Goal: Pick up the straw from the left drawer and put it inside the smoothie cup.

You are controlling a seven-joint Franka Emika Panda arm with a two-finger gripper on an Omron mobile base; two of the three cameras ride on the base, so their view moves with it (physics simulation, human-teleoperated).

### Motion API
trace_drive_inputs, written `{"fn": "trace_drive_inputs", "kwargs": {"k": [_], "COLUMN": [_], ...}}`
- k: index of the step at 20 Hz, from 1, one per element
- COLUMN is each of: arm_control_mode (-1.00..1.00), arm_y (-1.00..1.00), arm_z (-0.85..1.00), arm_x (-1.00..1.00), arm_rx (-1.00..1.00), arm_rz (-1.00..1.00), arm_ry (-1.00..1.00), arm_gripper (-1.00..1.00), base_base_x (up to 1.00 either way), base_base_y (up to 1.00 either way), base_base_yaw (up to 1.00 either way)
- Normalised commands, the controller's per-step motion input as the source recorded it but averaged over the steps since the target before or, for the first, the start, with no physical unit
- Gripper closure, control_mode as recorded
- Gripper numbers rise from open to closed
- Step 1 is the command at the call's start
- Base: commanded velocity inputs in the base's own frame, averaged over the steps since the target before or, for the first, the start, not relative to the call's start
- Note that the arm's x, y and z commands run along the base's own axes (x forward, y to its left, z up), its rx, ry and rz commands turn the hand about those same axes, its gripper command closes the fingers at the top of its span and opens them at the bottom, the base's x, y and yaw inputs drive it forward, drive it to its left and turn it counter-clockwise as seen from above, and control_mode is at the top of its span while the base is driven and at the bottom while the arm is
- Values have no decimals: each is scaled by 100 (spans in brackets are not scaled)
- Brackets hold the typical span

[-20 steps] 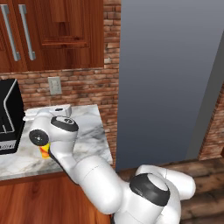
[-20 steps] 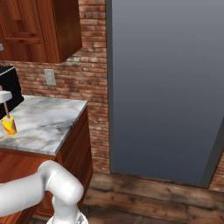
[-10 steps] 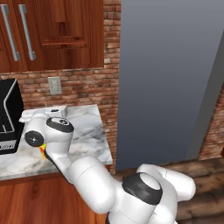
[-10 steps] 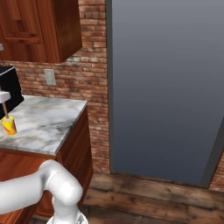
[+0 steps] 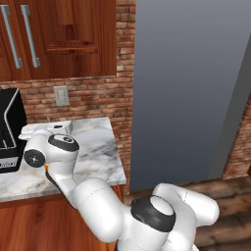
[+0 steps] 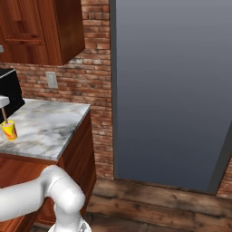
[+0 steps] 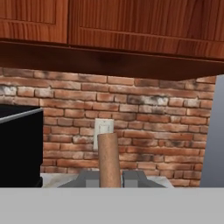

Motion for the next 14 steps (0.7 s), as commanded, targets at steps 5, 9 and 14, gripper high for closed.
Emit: {"fn": "trace_drive_inputs", "kwargs": {"k": [5,9,14], "arm_control_mode": [-100,-100,-100], "arm_y": [4,6,5], "arm_z": [-8,-7,-2], "arm_x": [0,5,8], "arm_rx": [0,0,0], "arm_rz": [0,0,0], "arm_ry": [0,0,0], "arm_gripper": [100,100,100], "base_base_x": [0,0,0], "base_base_y": [0,0,0], "base_base_yaw": [0,0,0]}}
